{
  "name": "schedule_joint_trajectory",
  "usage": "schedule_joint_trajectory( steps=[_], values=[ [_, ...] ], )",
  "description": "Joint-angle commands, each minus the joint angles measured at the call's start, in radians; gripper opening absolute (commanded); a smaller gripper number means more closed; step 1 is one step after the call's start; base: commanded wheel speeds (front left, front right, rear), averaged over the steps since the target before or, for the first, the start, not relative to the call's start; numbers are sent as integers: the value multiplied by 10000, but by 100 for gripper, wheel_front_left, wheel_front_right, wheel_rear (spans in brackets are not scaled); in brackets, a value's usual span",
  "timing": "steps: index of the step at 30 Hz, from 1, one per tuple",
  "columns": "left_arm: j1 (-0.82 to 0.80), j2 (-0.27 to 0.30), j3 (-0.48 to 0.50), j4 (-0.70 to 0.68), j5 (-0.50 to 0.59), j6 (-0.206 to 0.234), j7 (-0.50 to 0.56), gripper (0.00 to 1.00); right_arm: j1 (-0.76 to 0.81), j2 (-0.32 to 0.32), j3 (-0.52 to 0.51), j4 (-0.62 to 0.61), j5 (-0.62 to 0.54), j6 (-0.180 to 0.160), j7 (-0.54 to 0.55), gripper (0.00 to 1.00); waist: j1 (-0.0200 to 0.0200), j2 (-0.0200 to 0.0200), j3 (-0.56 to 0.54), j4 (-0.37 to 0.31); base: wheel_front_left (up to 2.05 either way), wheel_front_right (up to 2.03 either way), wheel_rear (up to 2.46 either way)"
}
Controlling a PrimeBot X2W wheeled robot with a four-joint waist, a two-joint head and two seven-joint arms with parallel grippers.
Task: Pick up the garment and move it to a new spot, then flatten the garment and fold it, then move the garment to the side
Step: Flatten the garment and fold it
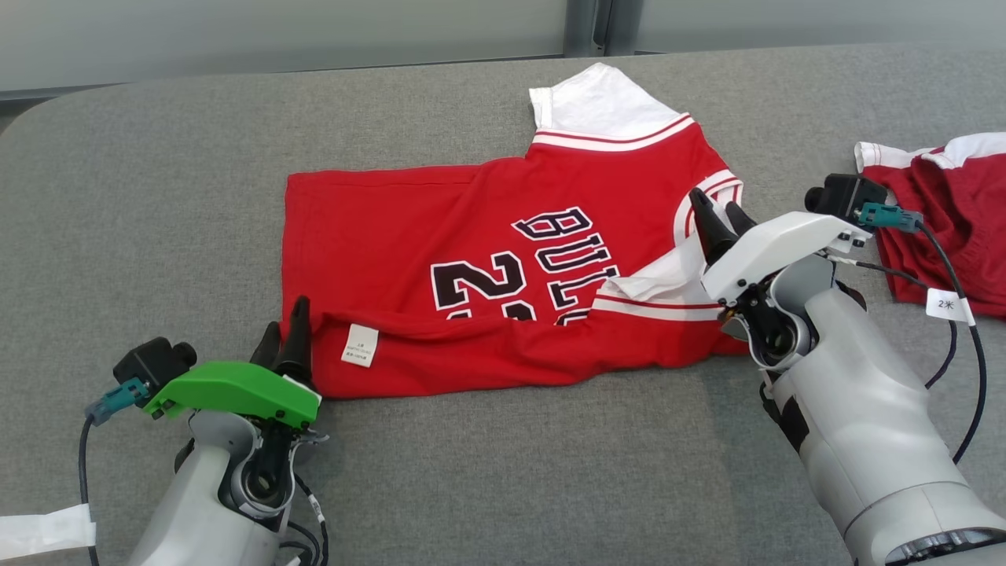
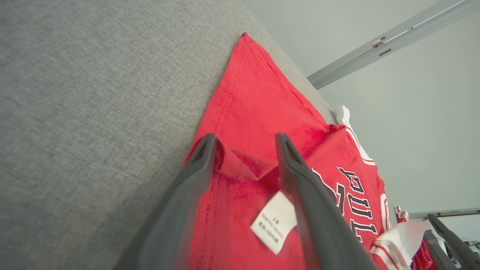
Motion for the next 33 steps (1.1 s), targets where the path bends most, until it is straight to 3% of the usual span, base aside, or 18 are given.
schedule_joint_trajectory(
  steps=[1, 10, 17, 25, 33],
  values=[
    [-154, 9, -102, -31, 143, -115, -89, 100, -192, -23, 223, 182, 280, 1, -291, 100, -1, -1, -43, 33, 0, 0, 0],
    [191, 177, -399, -584, 517, -218, -278, 100, -728, -28, 510, 1110, 707, 3, -1439, 100, -1, -1, -160, 39, 0, 0, 0],
    [857, 706, -427, -1669, 997, 66, -641, 100, -880, -26, 586, 1215, 645, 1, -2187, 100, -1, -1, -338, -80, 0, 0, 0],
    [2338, 1594, -330, -3507, 1135, 898, -479, 100, 193, -322, 654, -193, 597, 1, -2533, 100, -1, -1, -593, -208, 0, 0, 0],
    [3789, 1752, -523, -4893, 815, 1793, 270, 100, 2048, -534, 489, -2108, 269, 1, -2609, 100, -1, -1, -782, -419, 0, 0, 0]
  ],
)
